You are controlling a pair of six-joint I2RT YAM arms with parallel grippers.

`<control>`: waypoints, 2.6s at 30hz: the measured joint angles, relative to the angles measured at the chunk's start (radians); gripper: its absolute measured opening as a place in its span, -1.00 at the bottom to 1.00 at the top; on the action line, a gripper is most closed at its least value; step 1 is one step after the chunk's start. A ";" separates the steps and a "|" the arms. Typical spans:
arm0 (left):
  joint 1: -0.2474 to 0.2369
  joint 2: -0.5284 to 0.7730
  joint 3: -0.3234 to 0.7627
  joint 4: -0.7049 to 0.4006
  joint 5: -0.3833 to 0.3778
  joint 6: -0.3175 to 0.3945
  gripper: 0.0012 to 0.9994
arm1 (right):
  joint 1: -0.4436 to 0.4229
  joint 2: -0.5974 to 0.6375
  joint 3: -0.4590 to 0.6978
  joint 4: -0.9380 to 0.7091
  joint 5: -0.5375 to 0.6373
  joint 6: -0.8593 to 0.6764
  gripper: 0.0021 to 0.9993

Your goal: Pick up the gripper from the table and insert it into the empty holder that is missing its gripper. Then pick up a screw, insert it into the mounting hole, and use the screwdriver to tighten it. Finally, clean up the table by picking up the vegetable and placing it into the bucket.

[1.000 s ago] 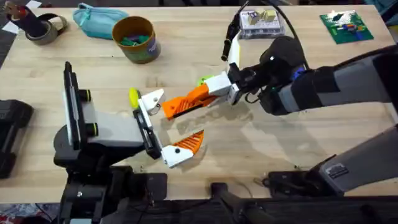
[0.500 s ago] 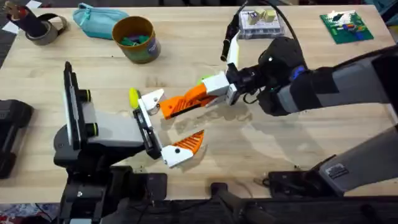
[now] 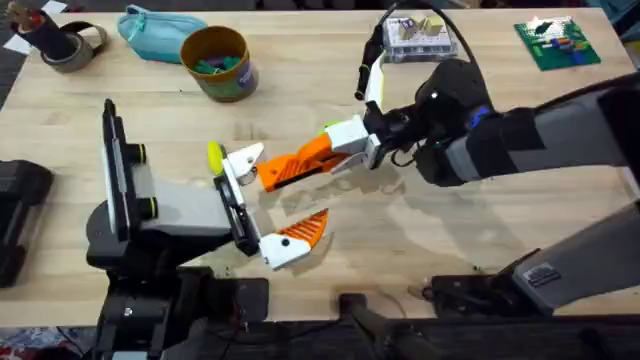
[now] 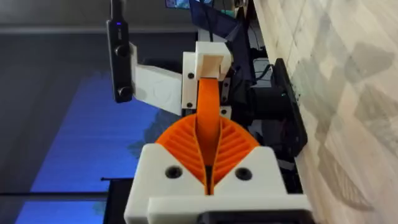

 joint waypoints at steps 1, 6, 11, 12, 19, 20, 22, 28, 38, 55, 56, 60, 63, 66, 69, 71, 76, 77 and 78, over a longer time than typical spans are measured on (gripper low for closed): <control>0.000 0.000 0.000 0.000 0.000 0.000 0.97 | 0.000 0.000 0.000 0.000 0.000 0.000 -0.96; 0.000 0.000 0.000 0.000 0.000 0.000 0.97 | 0.000 0.000 0.000 -0.030 0.012 0.007 -0.96; 0.000 0.000 0.000 0.000 0.000 0.000 0.97 | 0.000 0.000 0.000 -0.026 0.022 0.007 -0.96; 0.000 0.000 0.000 0.000 0.000 0.000 0.97 | 0.000 0.000 0.000 -0.023 0.023 0.007 -0.96; 0.000 0.000 0.000 0.000 0.000 0.000 0.97 | 0.004 0.000 0.000 -0.005 0.023 0.007 -0.96; 0.000 0.000 0.000 0.000 0.000 0.001 0.97 | 0.005 0.000 0.000 0.003 0.023 0.007 -0.96; 0.000 0.000 0.000 0.000 0.000 0.001 0.97 | 0.005 0.000 0.000 0.006 0.023 0.007 -0.96; 0.000 0.000 0.000 0.000 0.000 0.001 0.97 | 0.006 0.000 0.000 0.008 0.026 0.008 -0.96; 0.000 0.000 0.000 0.001 -0.004 0.001 0.97 | 0.024 0.000 0.000 0.004 0.055 0.001 -0.96; 0.000 0.000 0.000 0.001 -0.006 -0.001 0.97 | 0.034 0.000 0.000 -0.055 0.129 -0.053 -0.96; 0.000 0.000 0.000 0.001 -0.006 0.000 0.97 | 0.034 0.000 0.000 -0.056 0.135 -0.061 -0.96; 0.000 0.000 0.000 0.001 -0.006 0.000 0.97 | 0.038 0.002 0.001 -0.057 0.146 -0.062 -0.96; 0.000 0.000 0.000 0.001 -0.006 -0.003 0.97 | 0.049 0.018 0.018 -0.056 0.149 -0.064 -0.96; 0.000 0.000 0.000 0.001 -0.006 -0.004 0.97 | 0.063 0.039 0.044 -0.057 0.150 -0.064 -0.96; 0.000 0.000 0.000 0.001 -0.007 -0.003 0.97 | 0.076 0.052 0.063 -0.060 0.150 -0.065 -0.96; 0.000 0.000 0.000 0.001 -0.007 -0.006 0.97 | 0.082 0.056 0.073 -0.081 0.150 -0.067 -0.96; 0.001 0.000 0.000 0.002 -0.014 -0.015 0.97 | 0.087 0.056 0.104 -0.151 0.152 -0.092 -0.96; 0.001 0.000 0.000 0.002 -0.016 -0.015 0.97 | 0.088 0.056 0.107 -0.154 0.153 -0.096 -0.96; 0.001 0.000 0.000 0.003 -0.018 -0.015 0.97 | 0.088 0.056 0.109 -0.156 0.153 -0.099 -0.96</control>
